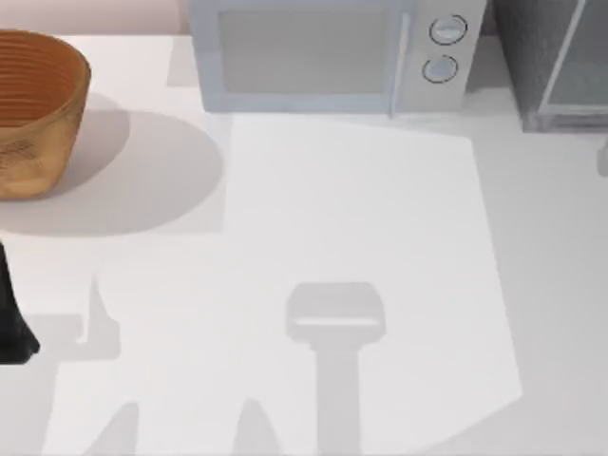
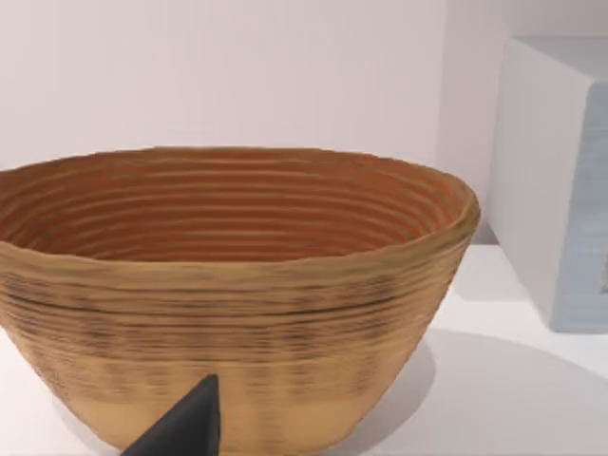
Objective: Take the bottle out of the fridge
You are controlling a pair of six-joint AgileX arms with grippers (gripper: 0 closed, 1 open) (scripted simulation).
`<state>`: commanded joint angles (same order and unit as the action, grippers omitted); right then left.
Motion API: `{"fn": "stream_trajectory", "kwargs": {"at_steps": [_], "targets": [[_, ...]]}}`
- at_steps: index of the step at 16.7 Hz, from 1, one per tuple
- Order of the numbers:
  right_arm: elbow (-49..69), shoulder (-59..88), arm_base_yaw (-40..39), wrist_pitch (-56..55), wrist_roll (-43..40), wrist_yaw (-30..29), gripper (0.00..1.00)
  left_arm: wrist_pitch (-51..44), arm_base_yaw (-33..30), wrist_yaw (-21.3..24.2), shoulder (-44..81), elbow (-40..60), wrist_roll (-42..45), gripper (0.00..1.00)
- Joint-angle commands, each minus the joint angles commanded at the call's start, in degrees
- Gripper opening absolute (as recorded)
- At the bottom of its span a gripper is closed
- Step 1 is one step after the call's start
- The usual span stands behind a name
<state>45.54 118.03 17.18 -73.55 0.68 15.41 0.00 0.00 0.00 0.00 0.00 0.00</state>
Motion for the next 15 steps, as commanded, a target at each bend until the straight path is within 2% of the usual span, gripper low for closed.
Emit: {"fn": "stream_trajectory", "kwargs": {"at_steps": [3,9,15], "targets": [[3.5,1.4,-1.9,2.9,-0.1,-2.1,1.0,0.0,0.0,0.0,0.0,0.0,0.0,1.0],[4.3,2.0,-1.8,3.3,-0.1,-2.0,1.0,0.0,0.0,0.0,0.0,0.0,0.0,1.0],[17.2,8.5,-3.4,9.3,-0.2,-3.7,1.0,0.0,0.0,0.0,0.0,0.0,0.0,1.0]]}}
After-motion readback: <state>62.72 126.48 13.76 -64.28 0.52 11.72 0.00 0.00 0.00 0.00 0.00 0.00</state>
